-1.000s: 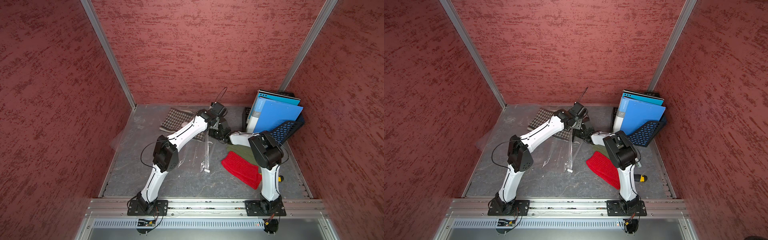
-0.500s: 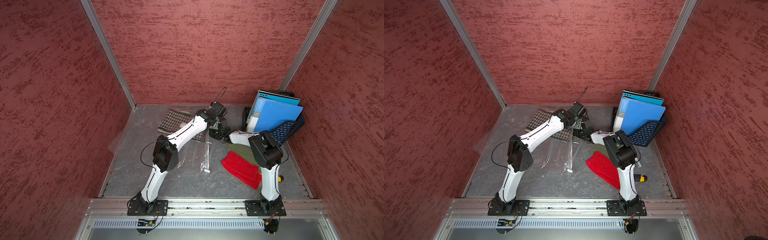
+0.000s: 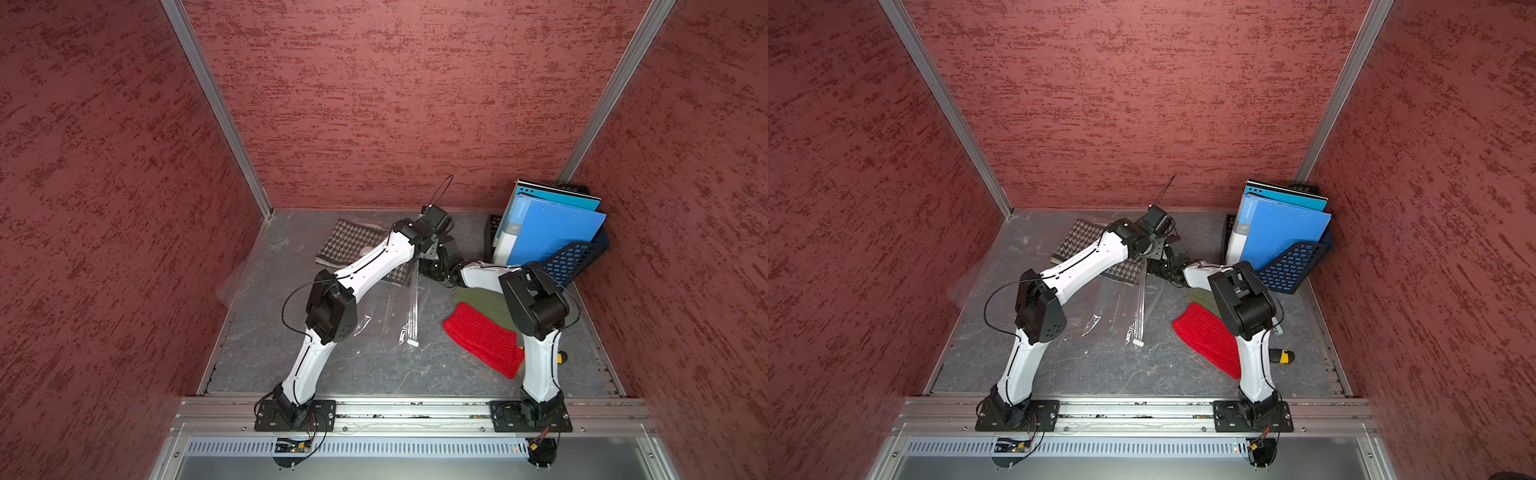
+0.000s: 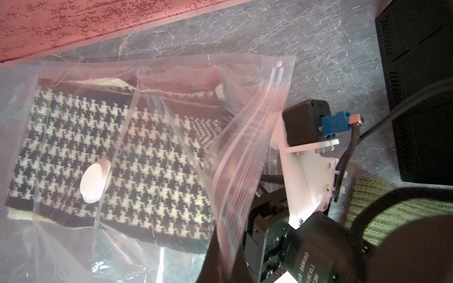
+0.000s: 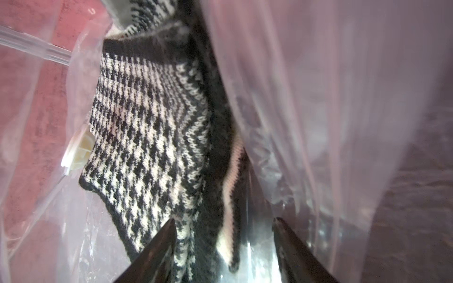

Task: Take the scarf out of the vacuum bag
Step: Take out the scarf from the vacuum bag.

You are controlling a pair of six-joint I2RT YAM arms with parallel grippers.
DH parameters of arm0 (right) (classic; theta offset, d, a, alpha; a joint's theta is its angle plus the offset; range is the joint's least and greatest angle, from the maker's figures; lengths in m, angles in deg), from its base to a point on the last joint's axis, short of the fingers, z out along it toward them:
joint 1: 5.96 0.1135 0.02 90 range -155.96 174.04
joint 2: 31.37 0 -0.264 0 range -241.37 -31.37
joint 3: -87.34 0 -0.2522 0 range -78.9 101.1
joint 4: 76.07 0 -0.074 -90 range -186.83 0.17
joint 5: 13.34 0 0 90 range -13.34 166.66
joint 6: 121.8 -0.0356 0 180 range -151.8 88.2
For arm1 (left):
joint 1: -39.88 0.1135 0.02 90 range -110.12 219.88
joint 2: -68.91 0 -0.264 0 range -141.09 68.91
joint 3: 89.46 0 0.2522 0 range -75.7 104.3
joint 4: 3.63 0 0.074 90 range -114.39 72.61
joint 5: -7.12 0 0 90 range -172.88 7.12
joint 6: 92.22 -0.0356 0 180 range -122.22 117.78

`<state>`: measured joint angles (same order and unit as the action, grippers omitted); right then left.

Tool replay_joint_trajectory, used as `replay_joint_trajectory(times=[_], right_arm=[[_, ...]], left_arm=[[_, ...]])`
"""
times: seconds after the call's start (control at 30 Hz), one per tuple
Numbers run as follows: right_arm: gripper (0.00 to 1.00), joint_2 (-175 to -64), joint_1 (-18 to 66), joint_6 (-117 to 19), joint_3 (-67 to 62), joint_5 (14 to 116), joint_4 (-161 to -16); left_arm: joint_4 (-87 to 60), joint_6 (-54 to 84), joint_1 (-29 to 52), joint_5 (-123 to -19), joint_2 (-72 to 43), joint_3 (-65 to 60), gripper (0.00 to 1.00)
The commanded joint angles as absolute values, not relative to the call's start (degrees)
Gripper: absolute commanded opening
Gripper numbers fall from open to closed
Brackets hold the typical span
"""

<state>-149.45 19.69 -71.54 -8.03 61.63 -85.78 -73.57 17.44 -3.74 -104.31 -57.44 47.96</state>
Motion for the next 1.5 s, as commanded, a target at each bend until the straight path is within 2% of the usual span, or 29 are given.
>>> replay_joint_trajectory(times=[0.0,0.27,0.5,0.63,0.97,1.2,1.47], right_arm=[[0.63,-146.33,20.85,-70.44,-8.01,59.87,-84.97],[0.64,-143.82,20.89,-68.57,-6.26,59.44,-87.73],[0.64,-148.13,20.85,-69.49,-4.40,52.40,-84.31],[0.64,-149.95,20.76,-68.89,-2.24,51.85,-85.37],[0.63,-149.20,20.59,-67.41,-3.27,62.13,-89.89],[0.64,-149.81,20.60,-66.24,-1.75,63.23,-92.03],[0.64,-153.74,20.59,-68.02,-0.96,55.39,-86.45]], left_arm=[[-71.90,16.45,-4.13,-101.69,-59.36,46.82,0.00],[-71.29,16.60,-4.15,-101.34,-59.66,45.99,0.00],[-71.53,16.42,-4.42,-101.33,-59.25,47.38,0.00],[-71.70,16.15,-4.34,-101.68,-59.06,47.27,0.00],[-72.15,16.06,-4.31,-102.03,-58.71,47.70,0.00],[-72.22,16.06,-4.27,-101.54,-59.09,48.29,0.00],[-72.61,15.64,-4.37,-101.46,-59.37,49.47,0.00]])
